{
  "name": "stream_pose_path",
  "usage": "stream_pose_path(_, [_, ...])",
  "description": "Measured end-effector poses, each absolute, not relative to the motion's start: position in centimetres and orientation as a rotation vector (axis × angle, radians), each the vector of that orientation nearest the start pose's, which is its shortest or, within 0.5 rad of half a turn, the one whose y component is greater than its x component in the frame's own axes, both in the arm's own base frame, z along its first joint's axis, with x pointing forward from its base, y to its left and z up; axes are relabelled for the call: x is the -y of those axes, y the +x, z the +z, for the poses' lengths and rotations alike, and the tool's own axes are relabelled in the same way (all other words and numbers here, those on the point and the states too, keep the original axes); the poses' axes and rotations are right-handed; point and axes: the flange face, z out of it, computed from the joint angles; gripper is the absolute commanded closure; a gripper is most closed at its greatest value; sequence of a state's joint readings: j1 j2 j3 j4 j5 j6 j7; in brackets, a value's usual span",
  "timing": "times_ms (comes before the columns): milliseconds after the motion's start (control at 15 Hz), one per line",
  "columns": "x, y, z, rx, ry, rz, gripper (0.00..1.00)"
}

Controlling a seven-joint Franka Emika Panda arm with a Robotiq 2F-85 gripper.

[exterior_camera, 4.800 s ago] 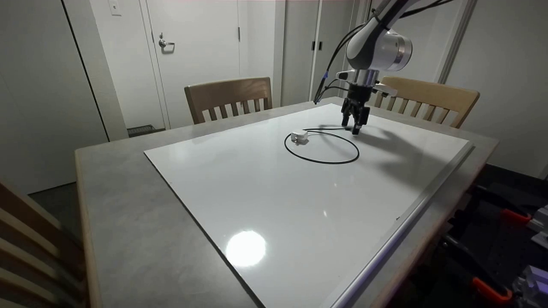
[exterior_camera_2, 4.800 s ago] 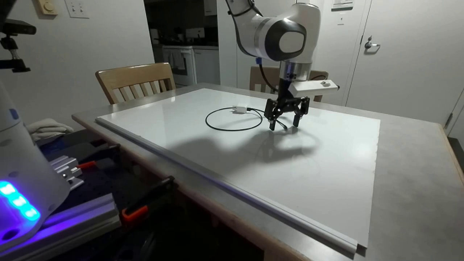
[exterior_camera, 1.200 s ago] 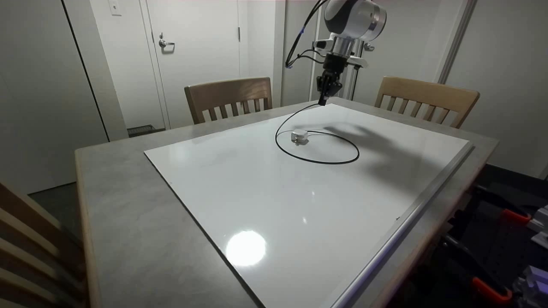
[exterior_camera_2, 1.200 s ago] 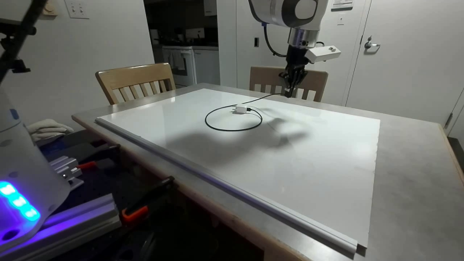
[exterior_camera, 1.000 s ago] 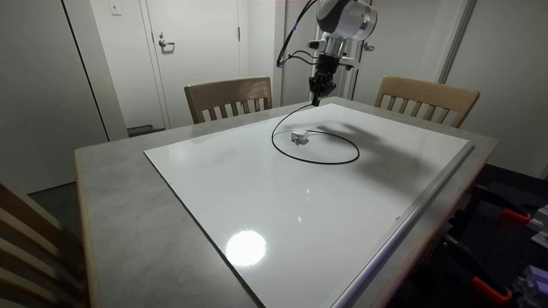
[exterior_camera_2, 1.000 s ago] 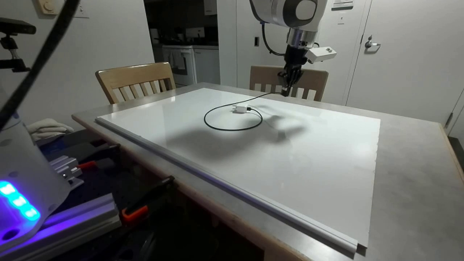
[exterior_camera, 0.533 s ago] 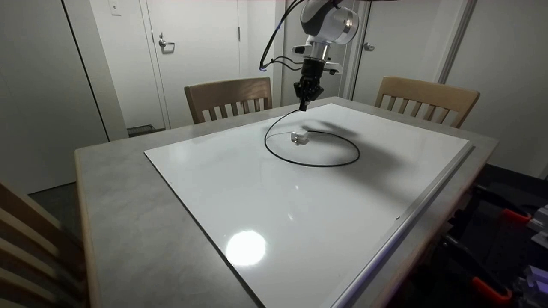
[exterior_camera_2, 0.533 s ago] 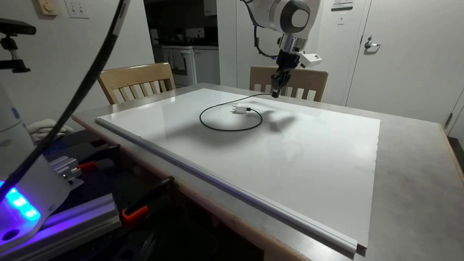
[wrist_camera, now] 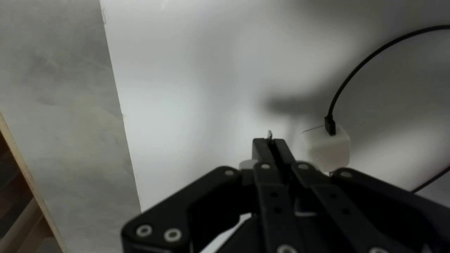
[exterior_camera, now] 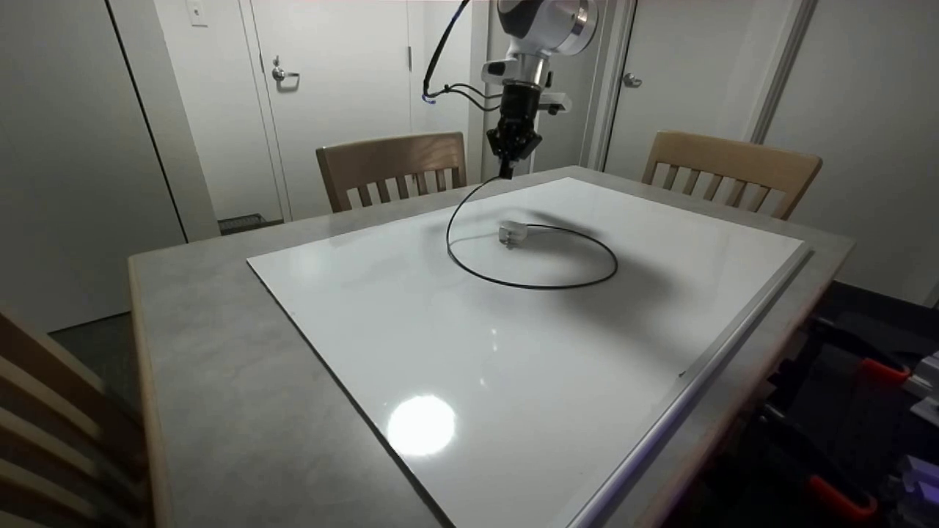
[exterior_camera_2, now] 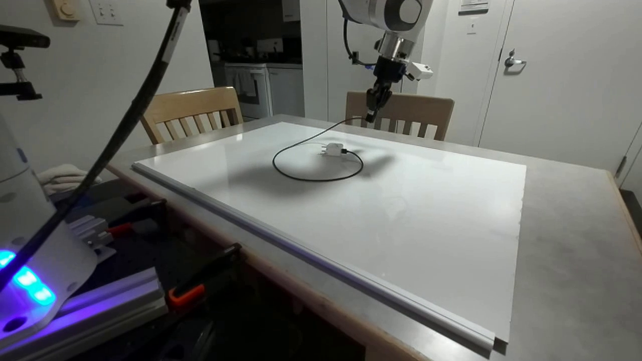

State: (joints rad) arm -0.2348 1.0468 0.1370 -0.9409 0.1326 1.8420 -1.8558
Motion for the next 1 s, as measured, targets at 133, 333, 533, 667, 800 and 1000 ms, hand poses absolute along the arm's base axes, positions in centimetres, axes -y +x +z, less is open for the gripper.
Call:
stream_pose_path(133, [10.44, 76.47, 22.53, -2.491, 2.295, 0.219, 0.94])
stream_pose_path(333, [10.46, 76.46, 22.49, -2.491, 2.295, 0.219, 0.94])
stream_pose_path(533, [10.46, 76.46, 22.49, -2.491, 2.295, 0.219, 0.94])
stream_pose_path(667, [10.47, 76.46, 22.49, -2.491, 2.295, 0.219, 0.94])
stream_pose_path(800, [10.47, 76.46, 22.49, -2.491, 2.295, 0.219, 0.94])
stream_pose_path(1000, [10.47, 76.46, 22.49, -2.491, 2.295, 0.219, 0.94])
